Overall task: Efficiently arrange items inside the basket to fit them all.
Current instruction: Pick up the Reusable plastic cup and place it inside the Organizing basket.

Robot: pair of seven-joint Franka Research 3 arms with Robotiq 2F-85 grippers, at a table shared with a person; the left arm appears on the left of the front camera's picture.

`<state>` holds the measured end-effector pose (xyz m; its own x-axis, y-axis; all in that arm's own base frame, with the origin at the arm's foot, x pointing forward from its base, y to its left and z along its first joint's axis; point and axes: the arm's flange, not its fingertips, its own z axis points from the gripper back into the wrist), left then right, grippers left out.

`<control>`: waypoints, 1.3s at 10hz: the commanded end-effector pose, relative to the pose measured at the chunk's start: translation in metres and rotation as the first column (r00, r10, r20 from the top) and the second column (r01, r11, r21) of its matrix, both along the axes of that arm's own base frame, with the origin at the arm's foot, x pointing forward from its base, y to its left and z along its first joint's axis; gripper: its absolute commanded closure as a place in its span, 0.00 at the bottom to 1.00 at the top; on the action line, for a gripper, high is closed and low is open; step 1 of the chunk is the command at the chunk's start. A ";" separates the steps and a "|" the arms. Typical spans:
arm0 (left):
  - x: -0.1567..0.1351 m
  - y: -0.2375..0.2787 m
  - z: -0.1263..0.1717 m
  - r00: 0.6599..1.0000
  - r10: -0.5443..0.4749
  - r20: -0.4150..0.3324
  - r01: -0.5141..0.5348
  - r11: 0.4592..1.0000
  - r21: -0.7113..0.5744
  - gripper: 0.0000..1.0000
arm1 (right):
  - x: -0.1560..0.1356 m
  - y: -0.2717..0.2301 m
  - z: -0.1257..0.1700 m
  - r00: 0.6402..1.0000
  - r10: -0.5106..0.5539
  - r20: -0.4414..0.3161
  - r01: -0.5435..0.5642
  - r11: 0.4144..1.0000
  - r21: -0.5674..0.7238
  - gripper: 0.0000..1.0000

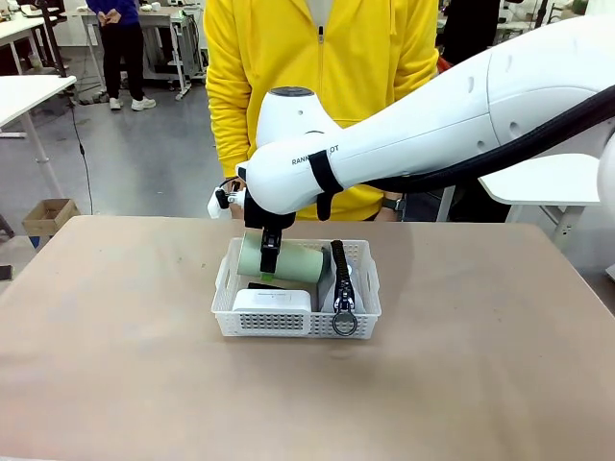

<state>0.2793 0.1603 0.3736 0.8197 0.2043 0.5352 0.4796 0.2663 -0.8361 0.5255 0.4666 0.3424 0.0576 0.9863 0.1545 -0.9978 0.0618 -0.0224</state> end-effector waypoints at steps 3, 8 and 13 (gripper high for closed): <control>-0.004 0.000 0.002 1.000 -0.004 0.002 0.004 1.000 -0.010 0.00 | 0.004 0.005 0.006 0.999 0.036 -0.012 -0.036 0.999 -0.018 0.00; -0.004 0.000 0.002 1.000 -0.004 0.002 0.004 1.000 -0.010 0.00 | 0.004 0.009 0.001 0.999 0.046 -0.027 -0.046 0.999 -0.007 0.00; -0.004 0.000 0.002 1.000 -0.004 0.002 0.004 1.000 -0.010 0.00 | -0.003 0.002 0.000 1.000 0.020 0.001 -0.020 1.000 0.011 0.00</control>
